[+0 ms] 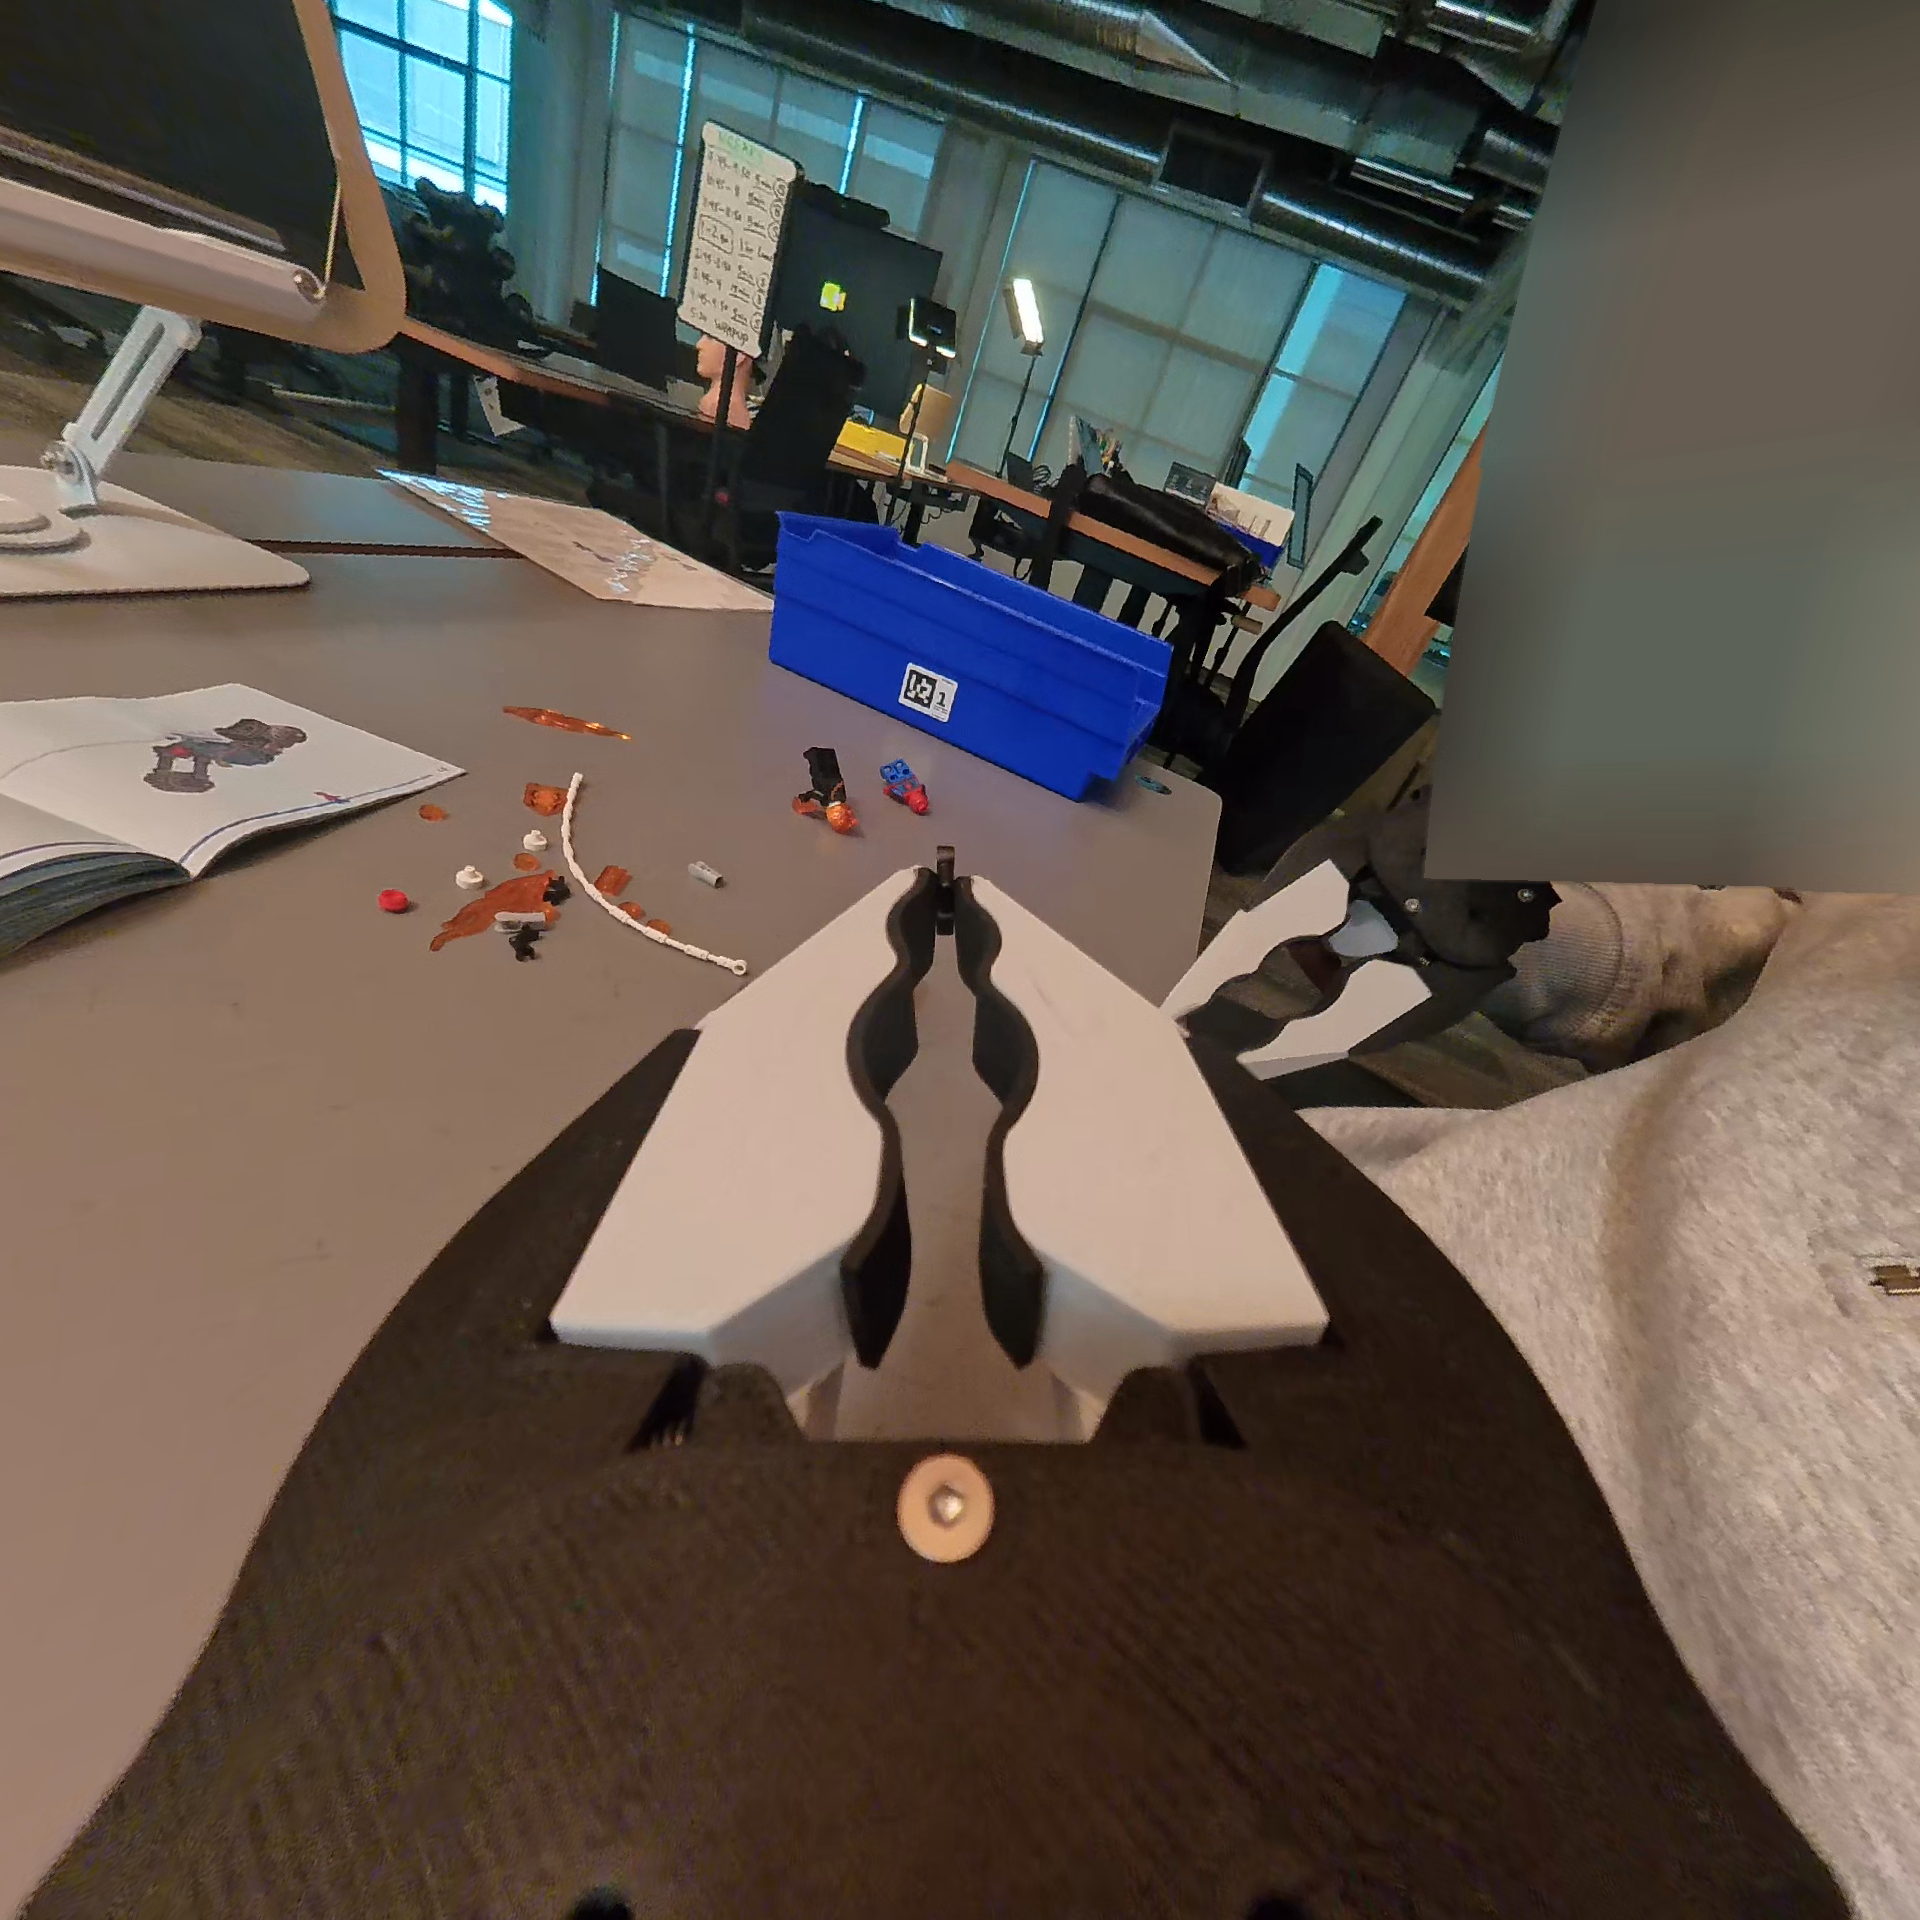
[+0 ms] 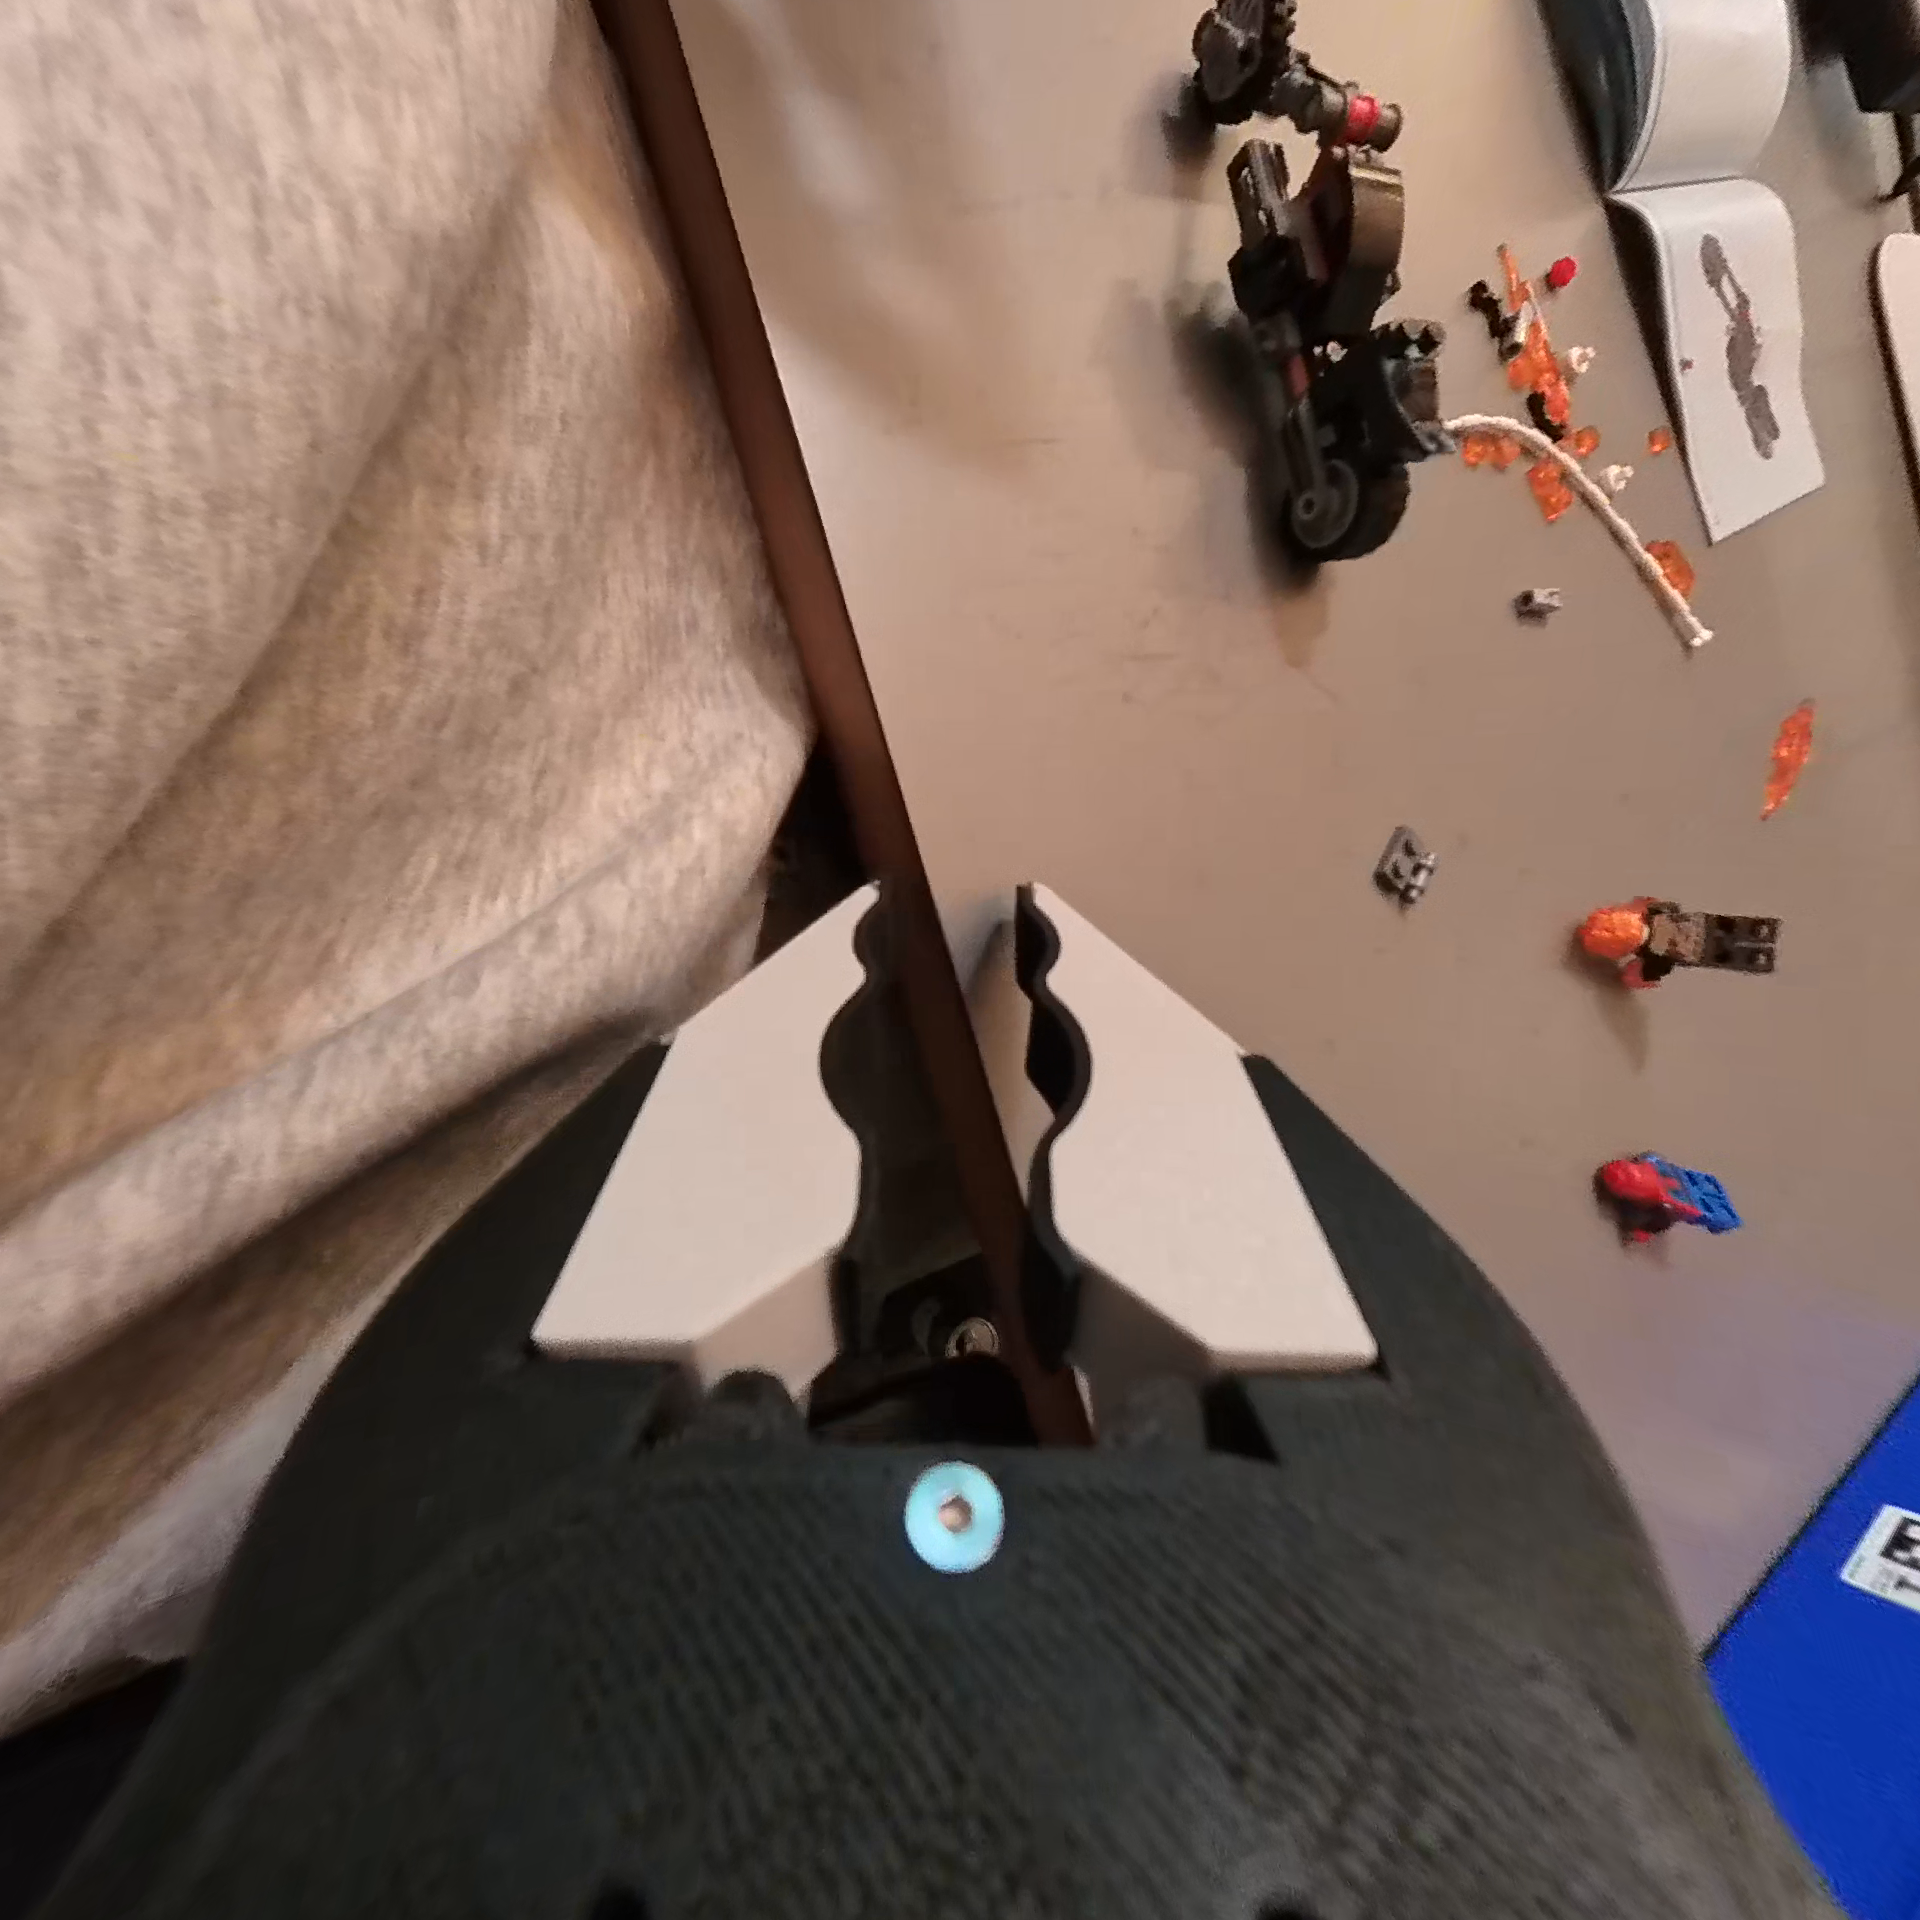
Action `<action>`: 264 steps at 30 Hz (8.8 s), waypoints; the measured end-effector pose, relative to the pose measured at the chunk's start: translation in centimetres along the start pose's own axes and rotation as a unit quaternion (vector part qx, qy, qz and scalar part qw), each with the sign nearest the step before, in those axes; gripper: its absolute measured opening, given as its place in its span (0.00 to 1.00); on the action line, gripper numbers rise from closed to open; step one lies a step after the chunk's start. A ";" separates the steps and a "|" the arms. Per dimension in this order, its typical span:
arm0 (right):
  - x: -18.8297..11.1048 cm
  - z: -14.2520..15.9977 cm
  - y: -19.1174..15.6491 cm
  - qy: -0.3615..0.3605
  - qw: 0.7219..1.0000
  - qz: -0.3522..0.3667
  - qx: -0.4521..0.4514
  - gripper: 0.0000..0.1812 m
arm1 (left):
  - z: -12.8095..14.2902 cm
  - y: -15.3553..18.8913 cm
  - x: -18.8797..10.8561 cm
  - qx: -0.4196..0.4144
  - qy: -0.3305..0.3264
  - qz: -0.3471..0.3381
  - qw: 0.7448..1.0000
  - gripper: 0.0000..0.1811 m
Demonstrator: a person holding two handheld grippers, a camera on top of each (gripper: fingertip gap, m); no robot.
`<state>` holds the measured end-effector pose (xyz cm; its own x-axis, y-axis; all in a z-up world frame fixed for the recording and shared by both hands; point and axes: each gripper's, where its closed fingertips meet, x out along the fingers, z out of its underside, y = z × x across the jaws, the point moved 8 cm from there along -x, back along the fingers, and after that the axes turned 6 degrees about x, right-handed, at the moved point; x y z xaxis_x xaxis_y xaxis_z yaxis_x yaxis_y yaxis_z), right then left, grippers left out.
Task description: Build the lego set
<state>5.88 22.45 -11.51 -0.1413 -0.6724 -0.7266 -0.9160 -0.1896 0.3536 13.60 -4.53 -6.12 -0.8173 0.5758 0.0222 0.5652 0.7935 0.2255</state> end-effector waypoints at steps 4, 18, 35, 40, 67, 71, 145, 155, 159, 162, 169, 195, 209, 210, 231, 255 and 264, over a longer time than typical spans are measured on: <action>-0.5 0.0 0.4 0.011 0.999 -0.015 0.033 0.12 | 0.1 0.0 0.0 -0.004 0.002 0.006 1.000 0.00; 0.8 2.2 -5.6 -0.030 0.972 -0.145 0.185 0.04 | 2.3 4.1 -1.4 -0.016 -0.012 0.012 1.000 0.00; 1.2 3.4 -10.3 -0.021 0.958 -0.187 0.217 0.00 | 3.7 9.6 -3.2 -0.010 -0.022 0.010 1.000 0.00; 0.2 2.7 -8.8 0.025 0.961 -0.164 0.220 0.00 | 5.2 9.8 -1.6 -0.040 -0.057 0.043 0.997 0.00; -0.5 -7.2 -0.2 0.246 0.898 -0.237 0.279 0.00 | 5.5 7.8 1.1 -0.115 -0.053 0.070 0.990 0.00; 0.2 -6.9 0.6 0.225 0.908 -0.214 0.281 0.00 | 6.2 5.2 1.4 -0.051 -0.200 -0.042 0.978 0.01; -1.5 -9.1 -0.1 0.300 0.877 -0.267 0.263 0.00 | 3.1 8.5 1.9 -0.115 -0.065 0.190 0.973 0.00; -0.1 -6.7 2.1 0.317 0.828 -0.283 0.366 0.00 | 5.2 4.7 2.5 0.069 -0.273 -0.026 0.959 0.11; 0.5 -6.5 2.2 0.313 0.830 -0.282 0.366 0.00 | 5.8 3.9 3.5 0.137 -0.338 -0.037 0.931 0.09; 0.8 -6.3 2.4 0.310 0.831 -0.280 0.367 0.00 | 6.2 3.5 3.9 0.149 -0.371 -0.024 0.916 0.09; 1.6 -5.7 2.8 0.308 0.822 -0.288 0.384 0.00 | 6.4 3.2 4.0 0.167 -0.388 -0.023 0.906 0.00; 2.5 -5.9 2.0 0.269 0.840 -0.283 0.377 0.00 | 6.7 4.4 3.7 0.146 -0.384 0.027 0.911 0.18; 1.8 -4.8 2.2 0.287 0.823 -0.282 0.401 0.00 | 7.0 5.7 3.7 0.174 -0.403 0.026 0.898 0.05; 1.8 -4.8 2.2 0.288 0.822 -0.282 0.402 0.00 | 7.1 5.7 3.7 0.178 -0.405 0.029 0.896 0.04; 1.7 -4.4 2.2 0.294 0.815 -0.285 0.410 0.00 | 7.3 6.6 4.4 0.209 -0.385 0.028 0.899 0.12; 1.3 -3.9 2.1 0.303 0.808 -0.282 0.419 0.00 | 7.8 8.3 4.4 0.279 -0.410 0.026 0.868 0.05; 1.2 -3.7 2.1 0.306 0.805 -0.282 0.422 0.00 | 8.0 8.7 4.3 0.295 -0.406 0.024 0.865 0.03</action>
<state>5.15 18.54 -9.44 0.3612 -0.9256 -0.1135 -0.7351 -0.2078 -0.6453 15.89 6.37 -11.83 -0.5778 0.3695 -0.7277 0.7513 0.5891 -0.2974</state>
